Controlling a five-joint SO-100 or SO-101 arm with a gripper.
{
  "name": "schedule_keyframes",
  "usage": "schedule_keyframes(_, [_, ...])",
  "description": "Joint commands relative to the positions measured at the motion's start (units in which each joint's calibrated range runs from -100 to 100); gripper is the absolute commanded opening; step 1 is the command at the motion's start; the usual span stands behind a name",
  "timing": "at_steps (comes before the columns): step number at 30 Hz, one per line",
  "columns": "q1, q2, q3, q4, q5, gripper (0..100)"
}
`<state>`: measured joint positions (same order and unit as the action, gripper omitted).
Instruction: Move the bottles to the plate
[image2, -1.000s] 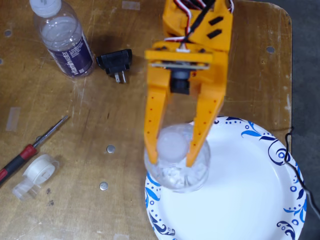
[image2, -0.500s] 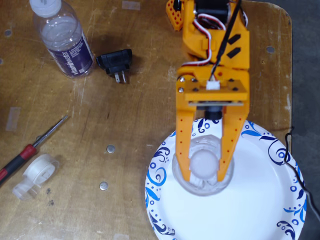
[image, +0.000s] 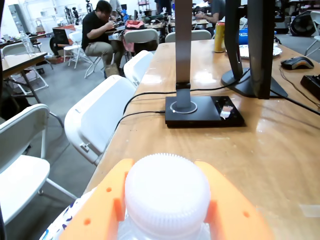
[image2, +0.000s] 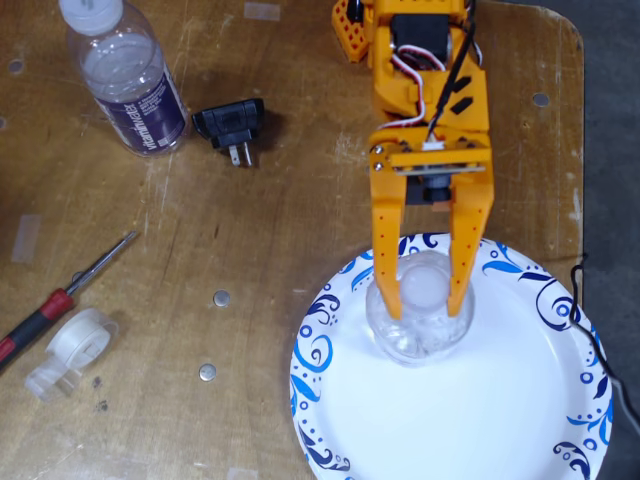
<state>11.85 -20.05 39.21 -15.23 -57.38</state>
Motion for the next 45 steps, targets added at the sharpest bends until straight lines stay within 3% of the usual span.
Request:
schedule_keyframes(1, [-2.20,-3.56,3.13,-4.09,-0.26,7])
schedule_keyframes(15, [-11.37,-2.38,6.65,-9.83,-2.50,7])
schedule_keyframes(27, [-10.72,5.63,8.54,-24.54,0.26,7])
schedule_keyframes(45, [-10.50,7.07,10.07,-23.84,0.32,7])
